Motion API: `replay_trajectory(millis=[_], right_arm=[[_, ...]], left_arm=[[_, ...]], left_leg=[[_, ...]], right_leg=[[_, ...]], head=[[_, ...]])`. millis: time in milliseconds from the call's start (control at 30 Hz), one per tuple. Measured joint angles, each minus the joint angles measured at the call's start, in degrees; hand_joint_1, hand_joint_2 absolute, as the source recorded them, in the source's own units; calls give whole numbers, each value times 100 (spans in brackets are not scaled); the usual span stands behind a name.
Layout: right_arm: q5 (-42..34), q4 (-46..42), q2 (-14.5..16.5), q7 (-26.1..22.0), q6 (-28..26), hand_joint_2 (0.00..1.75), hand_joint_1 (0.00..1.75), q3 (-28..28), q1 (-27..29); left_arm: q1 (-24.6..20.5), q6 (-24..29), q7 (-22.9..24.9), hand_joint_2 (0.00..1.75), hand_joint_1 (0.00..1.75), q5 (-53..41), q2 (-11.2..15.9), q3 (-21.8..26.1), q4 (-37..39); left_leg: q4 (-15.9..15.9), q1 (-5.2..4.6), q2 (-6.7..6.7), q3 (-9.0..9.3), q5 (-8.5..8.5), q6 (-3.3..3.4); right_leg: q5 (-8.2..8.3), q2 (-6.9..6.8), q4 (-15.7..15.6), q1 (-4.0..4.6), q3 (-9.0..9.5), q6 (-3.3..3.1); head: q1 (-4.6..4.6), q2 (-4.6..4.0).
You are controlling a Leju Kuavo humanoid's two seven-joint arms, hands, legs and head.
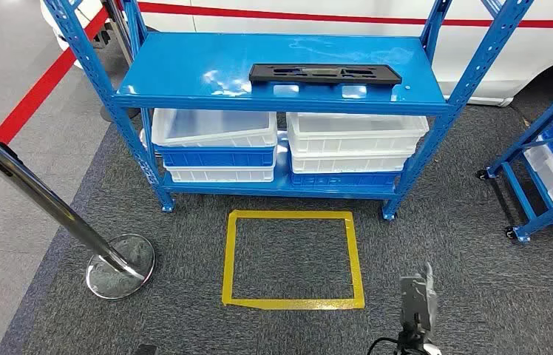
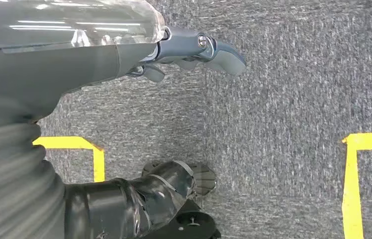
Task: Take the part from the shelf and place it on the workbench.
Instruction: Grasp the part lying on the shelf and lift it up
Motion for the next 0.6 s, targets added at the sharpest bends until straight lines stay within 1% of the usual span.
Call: replay_trajectory(millis=[67, 233, 400, 533, 600], right_arm=[[48, -95, 1, -2, 15, 0, 0, 179, -25], [210, -556, 0, -14, 178, 0, 0, 1149, -178], [119, -963, 0, -5, 539, 0, 0, 2067, -381], [-28, -1265, 0, 16, 841, 175, 0, 2817, -563], [-92, -1389, 0, 24, 970, 175, 0, 3189, -669]], left_arm=[[-10, 0, 13, 175, 0, -23, -3, -1, 3], [-61, -7, 87, 175, 0, -144, -14, -10, 12], [-106, -8, 162, 175, 0, -251, -31, -79, 17], [-137, -9, 219, 175, 0, -321, -54, -144, 22], [-158, -9, 249, 175, 0, -355, -62, -162, 29]], left_leg=[[0, 0, 0, 0, 1, 0], [0, 0, 0, 0, 2, 0], [0, 0, 0, 0, 2, 0], [0, 0, -1, -1, 2, 0], [0, 0, 0, -1, 2, 0]], right_leg=[[0, 0, 0, 0, 0, 0], [0, 0, 1, 0, -1, 0], [0, 0, 2, 2, -1, 0], [0, 0, 3, 3, -2, 0], [0, 0, 3, 3, -2, 0]], head=[[0, 0], [0, 0], [0, 0], [0, 0], [0, 0]])
